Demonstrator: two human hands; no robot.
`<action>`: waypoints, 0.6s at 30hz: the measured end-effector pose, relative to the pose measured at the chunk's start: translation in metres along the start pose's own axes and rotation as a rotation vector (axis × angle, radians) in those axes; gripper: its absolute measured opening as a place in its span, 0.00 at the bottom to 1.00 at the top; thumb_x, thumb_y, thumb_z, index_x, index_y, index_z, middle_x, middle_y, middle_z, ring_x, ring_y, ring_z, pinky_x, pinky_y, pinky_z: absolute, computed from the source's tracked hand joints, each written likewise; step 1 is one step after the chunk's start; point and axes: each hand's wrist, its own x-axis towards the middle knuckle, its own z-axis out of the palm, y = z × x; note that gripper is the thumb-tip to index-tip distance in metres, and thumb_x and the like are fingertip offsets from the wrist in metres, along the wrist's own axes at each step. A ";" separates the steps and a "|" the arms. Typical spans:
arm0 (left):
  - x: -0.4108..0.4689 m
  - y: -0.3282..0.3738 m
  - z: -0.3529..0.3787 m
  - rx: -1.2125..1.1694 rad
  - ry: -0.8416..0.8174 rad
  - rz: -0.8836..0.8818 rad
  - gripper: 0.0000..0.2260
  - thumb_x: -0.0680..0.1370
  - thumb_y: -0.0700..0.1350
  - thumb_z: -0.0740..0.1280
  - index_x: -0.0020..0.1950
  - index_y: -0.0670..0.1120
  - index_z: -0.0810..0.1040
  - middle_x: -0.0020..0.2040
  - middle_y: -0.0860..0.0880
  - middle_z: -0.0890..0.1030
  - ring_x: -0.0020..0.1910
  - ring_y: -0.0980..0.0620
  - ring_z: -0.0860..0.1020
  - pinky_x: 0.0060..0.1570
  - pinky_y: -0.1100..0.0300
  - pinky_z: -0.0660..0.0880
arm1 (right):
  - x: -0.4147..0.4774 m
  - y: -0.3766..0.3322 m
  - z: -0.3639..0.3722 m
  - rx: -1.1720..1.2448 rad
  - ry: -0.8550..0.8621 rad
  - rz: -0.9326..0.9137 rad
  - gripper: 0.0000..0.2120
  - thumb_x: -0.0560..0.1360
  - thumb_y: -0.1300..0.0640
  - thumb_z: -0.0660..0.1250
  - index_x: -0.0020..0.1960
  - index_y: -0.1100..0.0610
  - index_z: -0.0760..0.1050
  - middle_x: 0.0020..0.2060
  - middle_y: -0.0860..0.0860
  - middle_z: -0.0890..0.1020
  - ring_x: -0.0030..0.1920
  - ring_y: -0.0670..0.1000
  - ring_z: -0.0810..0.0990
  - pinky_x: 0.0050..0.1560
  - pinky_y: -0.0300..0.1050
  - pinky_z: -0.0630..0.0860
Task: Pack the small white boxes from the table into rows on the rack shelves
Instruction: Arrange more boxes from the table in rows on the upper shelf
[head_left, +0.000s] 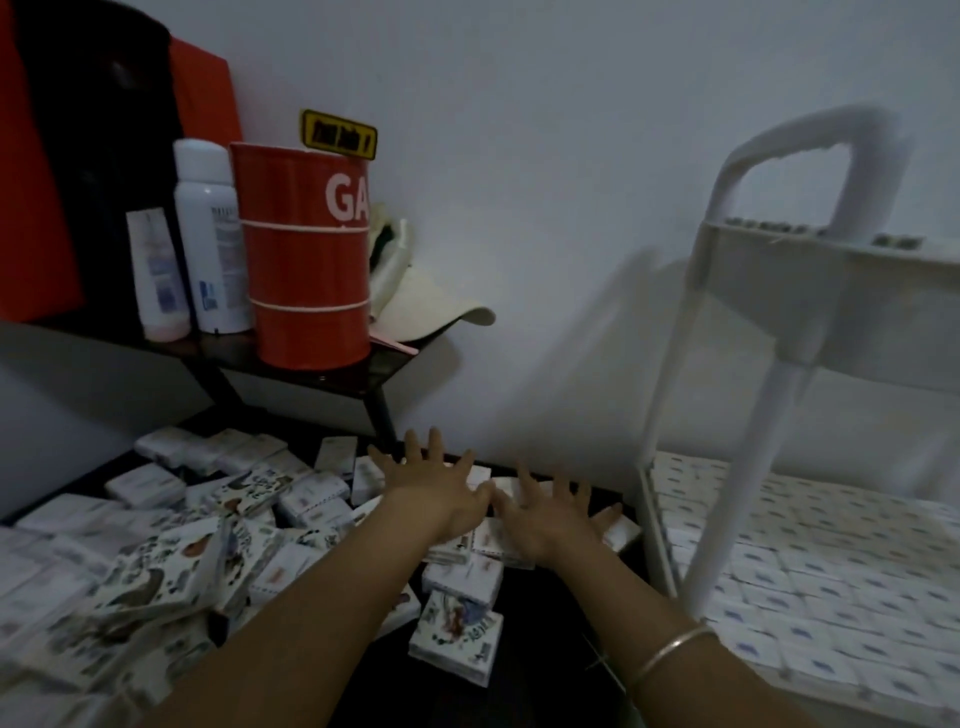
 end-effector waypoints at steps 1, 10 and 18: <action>-0.001 0.001 0.000 -0.011 -0.068 -0.020 0.31 0.79 0.68 0.42 0.79 0.58 0.42 0.79 0.45 0.38 0.77 0.38 0.42 0.70 0.30 0.43 | -0.002 0.003 0.005 -0.010 -0.015 -0.006 0.35 0.74 0.26 0.41 0.77 0.38 0.40 0.78 0.52 0.38 0.76 0.62 0.34 0.66 0.74 0.30; -0.038 0.001 0.022 -0.103 -0.009 0.055 0.28 0.81 0.63 0.49 0.78 0.52 0.57 0.78 0.44 0.55 0.75 0.40 0.56 0.69 0.37 0.61 | -0.040 0.008 0.027 -0.089 0.076 -0.046 0.34 0.75 0.29 0.39 0.78 0.39 0.41 0.79 0.52 0.41 0.77 0.60 0.40 0.69 0.71 0.33; -0.072 -0.003 0.053 -0.355 0.270 0.206 0.19 0.80 0.57 0.56 0.69 0.54 0.72 0.77 0.51 0.60 0.77 0.45 0.51 0.73 0.45 0.56 | -0.098 0.000 0.032 -0.081 0.069 -0.025 0.33 0.78 0.33 0.41 0.79 0.44 0.42 0.78 0.57 0.41 0.77 0.62 0.41 0.72 0.66 0.35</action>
